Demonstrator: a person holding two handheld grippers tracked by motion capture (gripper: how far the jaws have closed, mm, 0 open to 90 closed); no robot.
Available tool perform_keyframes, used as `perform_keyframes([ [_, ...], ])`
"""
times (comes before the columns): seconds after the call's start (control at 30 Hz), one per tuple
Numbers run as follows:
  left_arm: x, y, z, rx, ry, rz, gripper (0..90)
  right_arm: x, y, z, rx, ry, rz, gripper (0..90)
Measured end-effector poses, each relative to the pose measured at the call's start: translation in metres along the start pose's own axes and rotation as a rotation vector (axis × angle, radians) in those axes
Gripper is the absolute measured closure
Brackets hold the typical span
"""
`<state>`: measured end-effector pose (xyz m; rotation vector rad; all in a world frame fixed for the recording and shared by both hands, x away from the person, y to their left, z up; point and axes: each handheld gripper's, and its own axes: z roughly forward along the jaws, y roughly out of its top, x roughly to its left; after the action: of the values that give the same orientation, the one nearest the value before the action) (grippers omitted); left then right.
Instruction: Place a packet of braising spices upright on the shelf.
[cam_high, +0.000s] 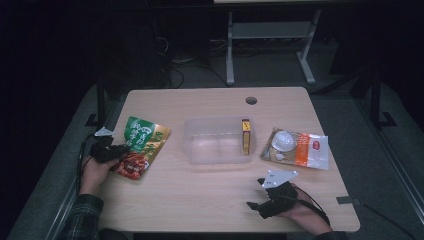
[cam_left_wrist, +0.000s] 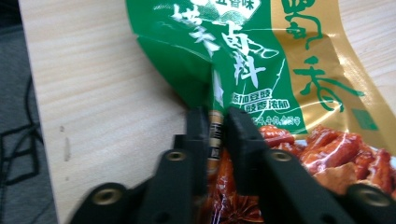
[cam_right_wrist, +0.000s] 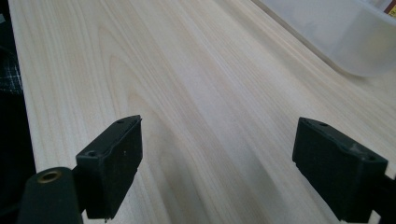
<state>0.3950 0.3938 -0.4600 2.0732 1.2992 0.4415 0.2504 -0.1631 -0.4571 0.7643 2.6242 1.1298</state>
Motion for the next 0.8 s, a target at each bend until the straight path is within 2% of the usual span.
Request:
perform_keyframes([
  [0.2,0.003,0.001,-0.003,-0.004,-0.032,-0.071,88.4,-0.001,0.0,-0.001,-0.002,-0.001,0.004,15.5],
  [0.37,0.001,0.006,-0.015,-0.022,-0.051,-0.061,89.2,-0.001,0.0,-0.001,-0.006,-0.001,0.007,15.5],
  [0.53,-0.003,0.01,-0.032,-0.083,-0.078,-0.061,89.3,-0.001,0.0,-0.002,-0.004,-0.003,0.003,15.5],
  [0.8,-0.012,0.017,-0.055,-0.139,-0.123,-0.024,89.3,-0.001,0.001,-0.003,-0.025,0.003,0.008,15.5],
])
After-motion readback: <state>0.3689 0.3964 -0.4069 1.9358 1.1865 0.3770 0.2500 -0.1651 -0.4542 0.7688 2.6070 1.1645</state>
